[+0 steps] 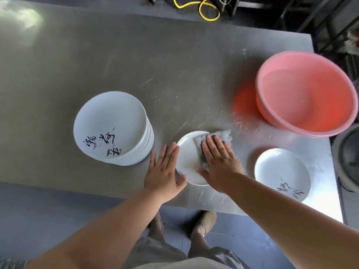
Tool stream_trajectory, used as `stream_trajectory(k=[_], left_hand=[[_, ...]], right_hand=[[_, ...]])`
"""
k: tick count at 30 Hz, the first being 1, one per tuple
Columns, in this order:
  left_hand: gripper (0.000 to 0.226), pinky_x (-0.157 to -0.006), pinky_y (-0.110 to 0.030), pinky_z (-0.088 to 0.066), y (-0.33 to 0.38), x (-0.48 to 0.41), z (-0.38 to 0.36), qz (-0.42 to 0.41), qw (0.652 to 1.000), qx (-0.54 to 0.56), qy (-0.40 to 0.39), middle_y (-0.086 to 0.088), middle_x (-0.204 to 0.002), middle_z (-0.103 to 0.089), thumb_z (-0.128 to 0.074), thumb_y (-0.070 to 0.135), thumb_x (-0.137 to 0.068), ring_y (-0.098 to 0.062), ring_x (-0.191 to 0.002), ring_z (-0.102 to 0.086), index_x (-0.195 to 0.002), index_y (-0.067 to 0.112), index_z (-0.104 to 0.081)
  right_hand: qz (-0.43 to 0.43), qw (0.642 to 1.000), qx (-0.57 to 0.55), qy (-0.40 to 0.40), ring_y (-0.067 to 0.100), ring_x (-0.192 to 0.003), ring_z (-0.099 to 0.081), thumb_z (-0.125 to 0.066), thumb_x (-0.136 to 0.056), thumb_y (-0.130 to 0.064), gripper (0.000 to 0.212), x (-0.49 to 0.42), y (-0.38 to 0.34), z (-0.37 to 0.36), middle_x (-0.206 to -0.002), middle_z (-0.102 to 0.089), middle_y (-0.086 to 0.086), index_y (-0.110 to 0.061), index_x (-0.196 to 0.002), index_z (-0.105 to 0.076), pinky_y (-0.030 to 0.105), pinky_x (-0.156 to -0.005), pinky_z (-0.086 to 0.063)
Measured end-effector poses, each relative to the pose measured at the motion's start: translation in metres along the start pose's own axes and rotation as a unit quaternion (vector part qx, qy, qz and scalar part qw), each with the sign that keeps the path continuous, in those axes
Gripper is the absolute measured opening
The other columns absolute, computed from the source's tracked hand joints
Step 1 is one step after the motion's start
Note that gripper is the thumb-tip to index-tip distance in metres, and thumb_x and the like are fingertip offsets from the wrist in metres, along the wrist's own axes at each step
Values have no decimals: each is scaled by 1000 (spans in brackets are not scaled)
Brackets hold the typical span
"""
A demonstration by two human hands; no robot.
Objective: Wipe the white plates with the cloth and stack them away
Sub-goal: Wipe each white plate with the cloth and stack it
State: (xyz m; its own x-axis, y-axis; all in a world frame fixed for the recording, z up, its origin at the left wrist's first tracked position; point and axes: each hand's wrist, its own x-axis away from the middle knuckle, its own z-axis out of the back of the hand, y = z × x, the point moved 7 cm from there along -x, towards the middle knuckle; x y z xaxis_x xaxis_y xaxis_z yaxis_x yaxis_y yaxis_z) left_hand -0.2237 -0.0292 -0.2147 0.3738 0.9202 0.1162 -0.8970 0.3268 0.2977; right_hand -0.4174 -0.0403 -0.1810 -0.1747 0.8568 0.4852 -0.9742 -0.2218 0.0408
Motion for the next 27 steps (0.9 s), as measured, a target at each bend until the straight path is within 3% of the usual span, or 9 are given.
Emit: stream_trajectory(k=[5, 9, 14, 18, 21, 27], left_hand=[[98, -129, -59, -5, -1, 0, 1, -3, 1000, -3, -4, 0, -177, -1, -50, 55, -89, -24, -163, -3, -168, 16, -6], [97, -129, -59, -7, 0, 1, 4, -1, 1000, 1, -3, 0, -177, -4, -47, 58, -90, -24, -162, -7, -168, 15, -9], [98, -129, -59, -6, -1, 1, 1, 3, 1000, -4, -19, 2, -177, 1, -44, 63, -92, -22, -163, -1, -168, 17, -2], [98, -129, -59, -5, -1, 0, 1, -5, 1000, -5, -21, 1, -177, 1, -44, 62, -92, -24, -163, -4, -168, 16, -2], [98, -129, -59, -5, 0, -1, 3, -5, 1000, -7, -17, 1, -177, -2, -45, 63, -92, -25, -162, -6, -168, 16, -4], [100, -129, -58, -5, -5, -2, 0, -8, 999, -23, -48, 5, -176, 7, -40, 68, -92, -24, -163, 3, -168, 21, 4]], right_hand=[[67, 997, 16, 26, 18, -153, 34, 7, -90, -76, 90, -33, -19, 15, -166, 37, -6, -26, -164, 19, 43, -128, 15], [11, 1000, 2, 10, 22, -154, 34, 1, -94, -72, 89, -7, 9, -1, -169, 31, -1, -20, -163, 20, 44, -129, 12], [-41, 998, -50, -16, 19, -148, 44, 6, -88, -77, 95, 56, 3, -31, -164, 40, -2, -17, -160, 24, 38, -121, 29], [-8, 999, -37, 6, 21, -153, 35, -6, -95, -72, 92, 23, 7, -10, -171, 27, 2, -16, -165, 15, 39, -124, 23], [-1, 1000, -19, 7, 21, -153, 34, -16, -101, -67, 87, 3, 15, 0, -170, 29, 1, -16, -165, 13, 40, -127, 18], [-44, 992, -118, -4, 19, -152, 39, -4, -91, -75, 98, 74, -18, -37, -168, 30, 2, -12, -166, 4, 39, -127, 18]])
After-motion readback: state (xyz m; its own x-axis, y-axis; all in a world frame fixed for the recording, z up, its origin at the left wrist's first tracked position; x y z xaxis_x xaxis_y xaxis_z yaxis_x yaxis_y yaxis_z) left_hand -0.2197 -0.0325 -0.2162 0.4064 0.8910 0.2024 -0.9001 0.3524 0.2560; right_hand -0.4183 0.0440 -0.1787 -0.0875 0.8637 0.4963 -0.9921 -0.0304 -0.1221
